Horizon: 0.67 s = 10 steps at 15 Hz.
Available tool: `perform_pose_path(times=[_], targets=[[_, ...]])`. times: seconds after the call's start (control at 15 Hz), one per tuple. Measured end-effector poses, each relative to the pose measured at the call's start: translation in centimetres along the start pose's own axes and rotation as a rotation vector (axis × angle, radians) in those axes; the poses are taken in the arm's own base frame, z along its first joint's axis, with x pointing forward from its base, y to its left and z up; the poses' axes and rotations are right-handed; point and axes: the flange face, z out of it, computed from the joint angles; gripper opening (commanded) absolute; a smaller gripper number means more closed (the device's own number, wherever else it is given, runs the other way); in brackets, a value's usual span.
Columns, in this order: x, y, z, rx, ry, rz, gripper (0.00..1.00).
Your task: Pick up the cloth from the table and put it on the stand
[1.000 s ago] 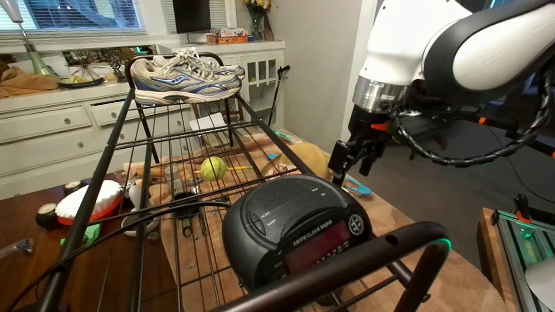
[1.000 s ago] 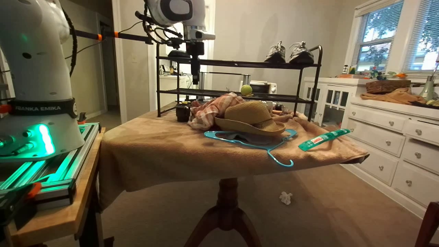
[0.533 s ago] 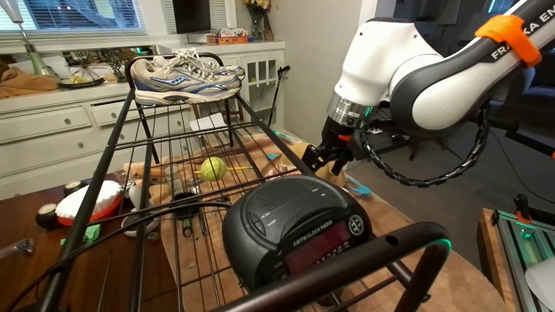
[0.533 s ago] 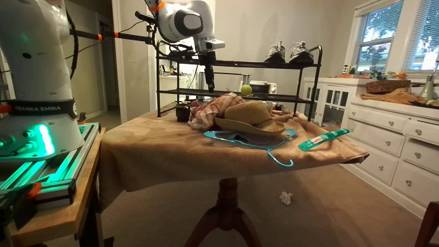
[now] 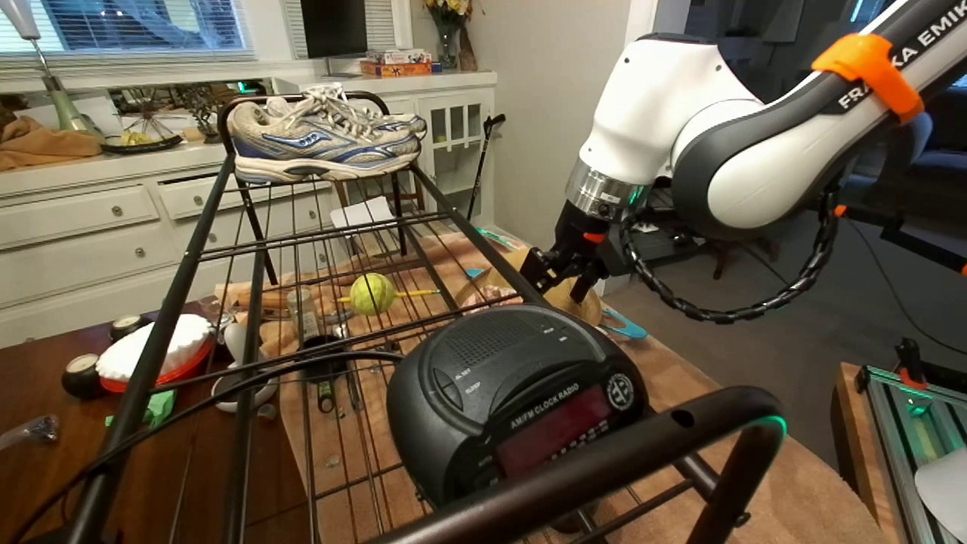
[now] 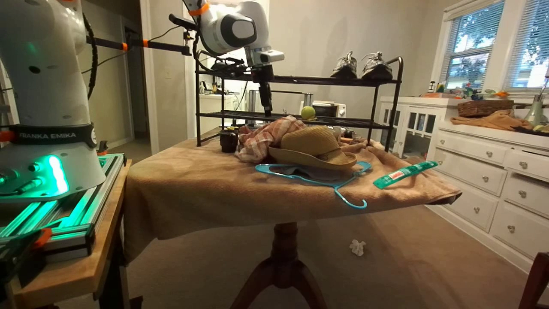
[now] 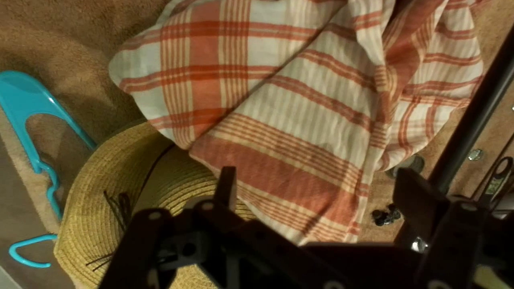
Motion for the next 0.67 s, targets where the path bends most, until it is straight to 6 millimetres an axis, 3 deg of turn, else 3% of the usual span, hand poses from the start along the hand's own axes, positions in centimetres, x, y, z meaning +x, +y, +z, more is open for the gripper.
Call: perform_pose_path(times=[0.13,0.2,0.33,0.67], targets=[[0.3,0.1,0.8,0.021,0.02,0.004,0.97],[0.3,0.1,1.3,0.027,0.027,0.004,0.73],[0.3,0.3,2.4,0.033,0.036,-0.002,0.68],[0.3,0.8,5.1,0.02,0.049,-0.034,0.28]])
